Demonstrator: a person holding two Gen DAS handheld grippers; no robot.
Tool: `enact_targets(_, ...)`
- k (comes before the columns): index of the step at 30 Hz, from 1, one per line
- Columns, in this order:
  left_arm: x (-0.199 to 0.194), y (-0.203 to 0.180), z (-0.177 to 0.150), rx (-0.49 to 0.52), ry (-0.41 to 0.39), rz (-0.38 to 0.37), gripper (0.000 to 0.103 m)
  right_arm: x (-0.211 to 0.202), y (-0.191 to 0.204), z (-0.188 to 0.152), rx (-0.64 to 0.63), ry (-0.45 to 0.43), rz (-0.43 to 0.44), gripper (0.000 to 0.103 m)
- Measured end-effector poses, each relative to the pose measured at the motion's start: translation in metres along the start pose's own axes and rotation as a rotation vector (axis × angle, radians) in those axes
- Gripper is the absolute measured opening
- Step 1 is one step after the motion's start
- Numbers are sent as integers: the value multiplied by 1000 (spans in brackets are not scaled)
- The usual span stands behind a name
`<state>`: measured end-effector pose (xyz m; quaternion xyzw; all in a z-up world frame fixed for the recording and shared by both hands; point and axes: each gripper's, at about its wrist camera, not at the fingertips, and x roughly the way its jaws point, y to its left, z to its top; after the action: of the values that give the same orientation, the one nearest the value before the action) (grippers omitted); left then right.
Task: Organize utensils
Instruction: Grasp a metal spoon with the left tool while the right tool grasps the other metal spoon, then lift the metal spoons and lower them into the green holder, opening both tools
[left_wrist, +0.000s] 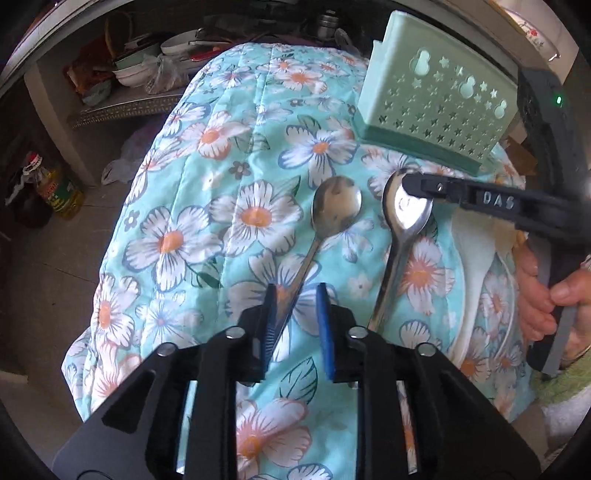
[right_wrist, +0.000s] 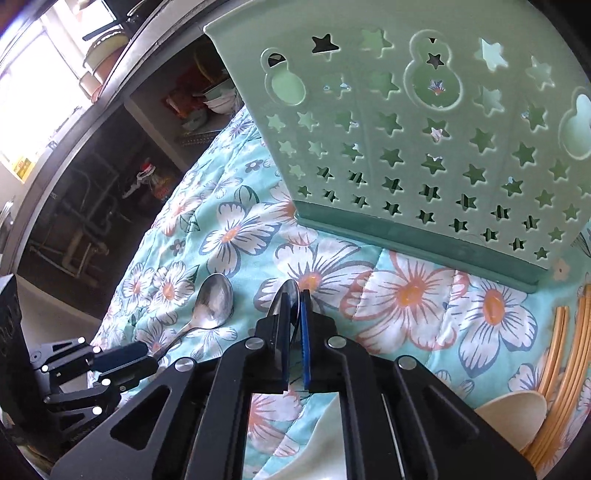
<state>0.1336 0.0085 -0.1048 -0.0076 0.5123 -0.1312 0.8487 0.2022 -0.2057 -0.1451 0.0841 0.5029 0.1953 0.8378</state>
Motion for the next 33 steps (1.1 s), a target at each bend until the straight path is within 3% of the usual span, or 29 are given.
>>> enact_targets(2, -8, 0, 14, 36, -47, -19, 37, 0, 0, 0, -7, 5, -3, 7)
enact_targets(4, -9, -5, 31, 112, -44, -78, 42, 1, 1, 0, -17, 7, -6, 7)
enact_targets(12, 48, -24, 79, 368, 68, -185, 42, 5, -2, 3, -24, 26, 1, 9)
enact_targets(18, 71, -32, 88, 479, 117, -246, 33, 6, -9, 5, -27, 41, 13, 9)
enact_targets(22, 74, -37, 89, 522, 135, -277, 20, 6, -12, 5, -22, 46, 31, 9)
enact_targets(33, 54, -49, 73, 572, 75, -201, 4, -7, -8, 4, -12, 19, 37, 4)
